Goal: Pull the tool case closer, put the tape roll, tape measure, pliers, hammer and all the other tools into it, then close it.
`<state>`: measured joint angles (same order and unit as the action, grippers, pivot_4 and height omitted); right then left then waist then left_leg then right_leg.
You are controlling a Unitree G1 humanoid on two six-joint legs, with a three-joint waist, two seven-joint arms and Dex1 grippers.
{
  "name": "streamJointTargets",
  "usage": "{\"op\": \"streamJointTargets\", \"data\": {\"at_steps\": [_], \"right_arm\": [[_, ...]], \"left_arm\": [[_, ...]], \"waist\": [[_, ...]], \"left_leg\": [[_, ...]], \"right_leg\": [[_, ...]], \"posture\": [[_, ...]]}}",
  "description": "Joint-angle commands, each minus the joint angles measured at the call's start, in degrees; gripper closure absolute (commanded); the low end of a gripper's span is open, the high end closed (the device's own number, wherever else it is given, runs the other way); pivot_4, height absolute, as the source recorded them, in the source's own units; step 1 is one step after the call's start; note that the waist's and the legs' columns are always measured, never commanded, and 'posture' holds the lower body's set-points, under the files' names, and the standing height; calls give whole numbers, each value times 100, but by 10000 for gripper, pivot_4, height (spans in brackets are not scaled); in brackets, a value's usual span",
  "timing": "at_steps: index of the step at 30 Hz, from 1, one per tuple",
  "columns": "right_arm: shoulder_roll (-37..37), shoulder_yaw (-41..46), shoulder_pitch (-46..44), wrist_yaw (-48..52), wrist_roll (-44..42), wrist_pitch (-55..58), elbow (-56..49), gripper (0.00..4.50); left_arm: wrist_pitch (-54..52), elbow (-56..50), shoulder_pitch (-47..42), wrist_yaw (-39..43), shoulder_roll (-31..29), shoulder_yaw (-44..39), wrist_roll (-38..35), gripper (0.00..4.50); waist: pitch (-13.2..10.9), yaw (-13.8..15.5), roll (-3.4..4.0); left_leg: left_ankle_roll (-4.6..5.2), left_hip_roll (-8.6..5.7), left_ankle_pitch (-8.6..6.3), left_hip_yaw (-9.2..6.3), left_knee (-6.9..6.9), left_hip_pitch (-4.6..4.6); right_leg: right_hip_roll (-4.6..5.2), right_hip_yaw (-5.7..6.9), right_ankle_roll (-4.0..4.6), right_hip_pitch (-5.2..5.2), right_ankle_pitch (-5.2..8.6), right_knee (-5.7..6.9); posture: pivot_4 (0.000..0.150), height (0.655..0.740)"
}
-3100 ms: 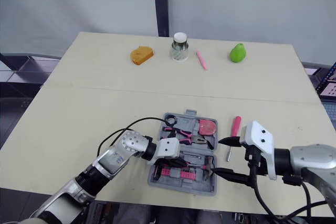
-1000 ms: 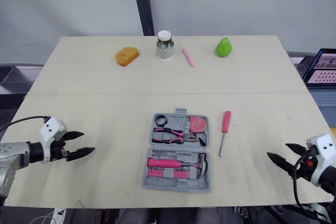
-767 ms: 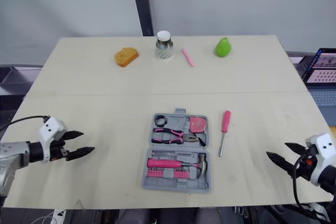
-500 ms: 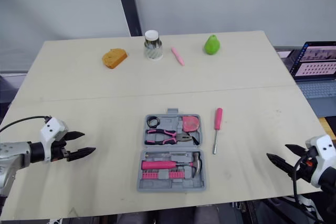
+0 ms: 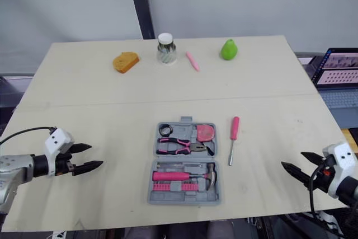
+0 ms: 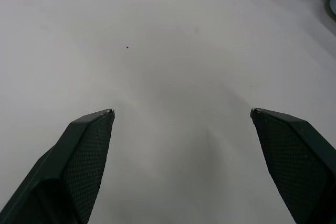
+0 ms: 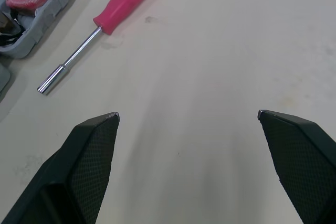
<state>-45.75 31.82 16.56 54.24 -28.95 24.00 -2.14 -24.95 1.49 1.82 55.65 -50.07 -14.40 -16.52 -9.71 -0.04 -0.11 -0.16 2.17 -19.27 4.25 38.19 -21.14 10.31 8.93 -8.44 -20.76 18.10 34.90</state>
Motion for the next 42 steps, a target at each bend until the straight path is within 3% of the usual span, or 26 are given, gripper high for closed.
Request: {"op": "streamJointTargets", "data": {"at_steps": [1, 42], "right_arm": [[6, 107, 32, -44, -29, -6, -120, 0], [83, 9, -153, -145, 107, 5, -104, 0]], "left_arm": [[4, -143, 61, -21, 2, -86, -79, 506], [36, -78, -108, -51, 106, 27, -85, 506]], "waist": [[-1, 37, 2], [-2, 65, 4]], "left_leg": [[2, -5, 3, -1, 0, -8], [4, -22, 10, -14, -5, -3]], "right_leg": [[2, 1, 0, 0, 0, -9], [15, 18, -1, 16, 0, -21]], "posture": [[1500, 7400], [1500, 7400]]}}
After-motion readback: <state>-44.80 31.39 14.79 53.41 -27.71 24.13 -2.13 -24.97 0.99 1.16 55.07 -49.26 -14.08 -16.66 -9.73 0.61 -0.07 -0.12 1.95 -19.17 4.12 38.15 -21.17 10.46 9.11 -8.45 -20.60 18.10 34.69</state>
